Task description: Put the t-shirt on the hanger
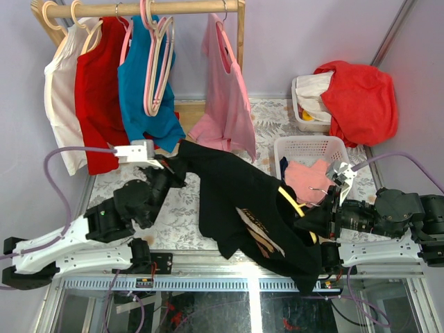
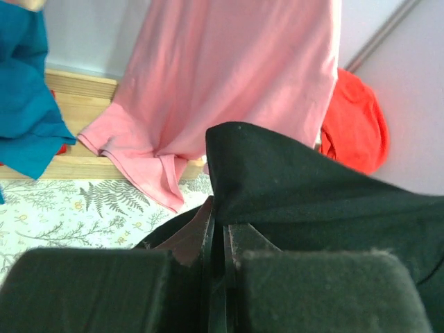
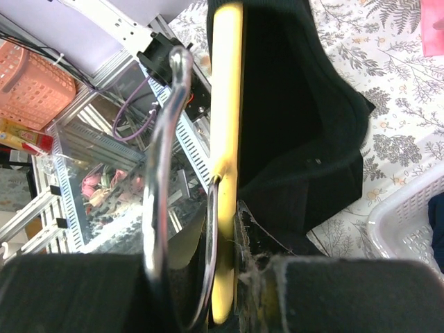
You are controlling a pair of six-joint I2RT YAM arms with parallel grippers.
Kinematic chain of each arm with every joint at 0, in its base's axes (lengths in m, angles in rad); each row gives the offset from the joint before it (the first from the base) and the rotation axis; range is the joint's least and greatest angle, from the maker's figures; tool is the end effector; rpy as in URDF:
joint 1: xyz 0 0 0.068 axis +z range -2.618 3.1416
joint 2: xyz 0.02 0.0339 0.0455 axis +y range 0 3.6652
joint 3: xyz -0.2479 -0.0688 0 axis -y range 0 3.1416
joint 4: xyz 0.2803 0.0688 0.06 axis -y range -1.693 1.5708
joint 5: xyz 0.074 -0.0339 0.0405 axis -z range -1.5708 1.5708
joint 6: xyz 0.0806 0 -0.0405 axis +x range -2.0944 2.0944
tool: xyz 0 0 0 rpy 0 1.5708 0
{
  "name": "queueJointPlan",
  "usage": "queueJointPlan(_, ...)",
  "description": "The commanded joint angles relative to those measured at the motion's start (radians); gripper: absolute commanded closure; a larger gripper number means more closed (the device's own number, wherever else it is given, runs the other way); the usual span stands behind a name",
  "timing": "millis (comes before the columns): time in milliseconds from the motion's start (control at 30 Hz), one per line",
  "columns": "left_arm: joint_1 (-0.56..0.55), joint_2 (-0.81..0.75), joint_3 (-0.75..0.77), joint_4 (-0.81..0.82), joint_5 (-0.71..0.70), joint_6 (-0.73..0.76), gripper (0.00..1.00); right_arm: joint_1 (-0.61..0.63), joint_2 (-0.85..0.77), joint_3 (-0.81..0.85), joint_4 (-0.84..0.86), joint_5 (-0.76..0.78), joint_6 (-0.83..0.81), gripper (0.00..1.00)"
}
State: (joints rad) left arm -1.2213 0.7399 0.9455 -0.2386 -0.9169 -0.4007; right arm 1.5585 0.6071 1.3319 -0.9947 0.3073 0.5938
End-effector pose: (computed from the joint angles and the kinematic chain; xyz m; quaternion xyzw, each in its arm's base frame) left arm 0.1361 -0.1867 0.3925 -0.0251 0.7137 -0.2330 0.6601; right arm 0.0260 0.1315 0.4455 -0.2827 0.7397 0.4689 0.3913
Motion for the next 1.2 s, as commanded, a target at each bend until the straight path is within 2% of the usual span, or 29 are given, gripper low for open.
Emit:
queueJointPlan(0, 0.007, -0.048, 0.061, -0.144, -0.176, -0.122, 1.0, 0.004, -0.013, 0.003, 0.043, 0.051, -0.022, 1.0)
queueJointPlan(233, 0.008, -0.067, 0.112, -0.321, -0.256, -0.235, 1.0, 0.004, 0.021, 0.029, 0.036, 0.058, -0.039, 1.0)
queueJointPlan(467, 0.008, -0.042, 0.16, -0.371, -0.231, -0.254, 0.98, 0.004, 0.064, 0.05, 0.038, 0.073, -0.056, 1.0)
queueJointPlan(533, 0.009, 0.0, 0.226, -0.426, -0.231, -0.268, 0.95, 0.004, 0.082, 0.055, 0.036, 0.094, -0.061, 1.0)
queueJointPlan(700, 0.008, 0.094, 0.386, -0.532, -0.213, -0.284, 0.67, 0.004, 0.153, 0.086, 0.044, 0.155, -0.084, 1.0)
queueJointPlan(867, 0.008, 0.096, 0.412, -0.559, -0.221, -0.284, 0.6, 0.004, 0.248, 0.132, 0.027, 0.245, -0.106, 1.0)
queueJointPlan(967, 0.009, 0.083, 0.417, -0.585, -0.238, -0.307, 0.6, 0.004, 0.28, 0.159, 0.027, 0.288, -0.111, 1.0)
queueJointPlan(1033, 0.008, 0.08, 0.416, -0.533, -0.166, -0.266, 0.6, 0.005, 0.297, 0.182, 0.038, 0.305, -0.117, 1.0)
queueJointPlan(1167, 0.008, 0.11, 0.388, -0.301, 0.151, -0.139, 0.56, 0.004, 0.356, 0.243, 0.054, 0.332, -0.147, 1.0)
